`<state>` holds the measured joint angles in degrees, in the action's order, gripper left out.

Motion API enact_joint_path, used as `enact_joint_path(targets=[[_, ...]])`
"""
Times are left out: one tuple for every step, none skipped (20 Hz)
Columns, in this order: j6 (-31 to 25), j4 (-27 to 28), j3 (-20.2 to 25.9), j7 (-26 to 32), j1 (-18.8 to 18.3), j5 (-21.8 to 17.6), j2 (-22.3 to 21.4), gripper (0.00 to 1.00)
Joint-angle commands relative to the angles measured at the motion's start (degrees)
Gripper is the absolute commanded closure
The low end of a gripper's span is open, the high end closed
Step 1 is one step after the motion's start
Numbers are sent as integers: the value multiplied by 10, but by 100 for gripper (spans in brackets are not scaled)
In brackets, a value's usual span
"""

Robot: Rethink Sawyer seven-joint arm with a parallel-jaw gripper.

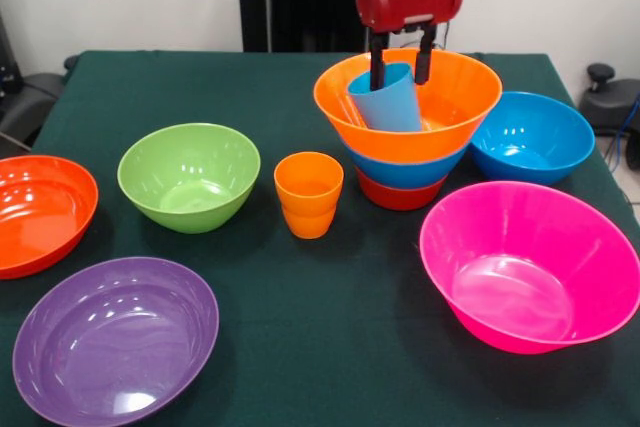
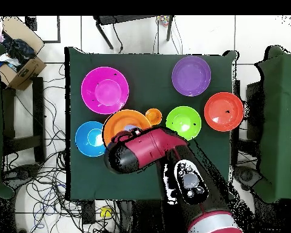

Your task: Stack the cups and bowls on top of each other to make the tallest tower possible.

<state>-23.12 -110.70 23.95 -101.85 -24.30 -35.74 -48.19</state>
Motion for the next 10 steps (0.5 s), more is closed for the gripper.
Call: enact_joint_path(targets=[[-98,-34,72,86,-24,36,-38,0],[-103,-36,80,90,-29,42,-42,0],[-108,-38,88,94,-35,48,-46,0],[-129,-40,100,102,-38,66,-65,0],[-132,-38,100,99,-37,66,-64,0],[-134,-36,100,96,-35,65,-64,0],[-137,-33,100,92,-34,65,-63,0],[-143,-34,100,91,-32,69,-68,0],[-146,-34,100,87,-30,68,-69,0],[-149,-34,100,84,-28,67,-71,0]])
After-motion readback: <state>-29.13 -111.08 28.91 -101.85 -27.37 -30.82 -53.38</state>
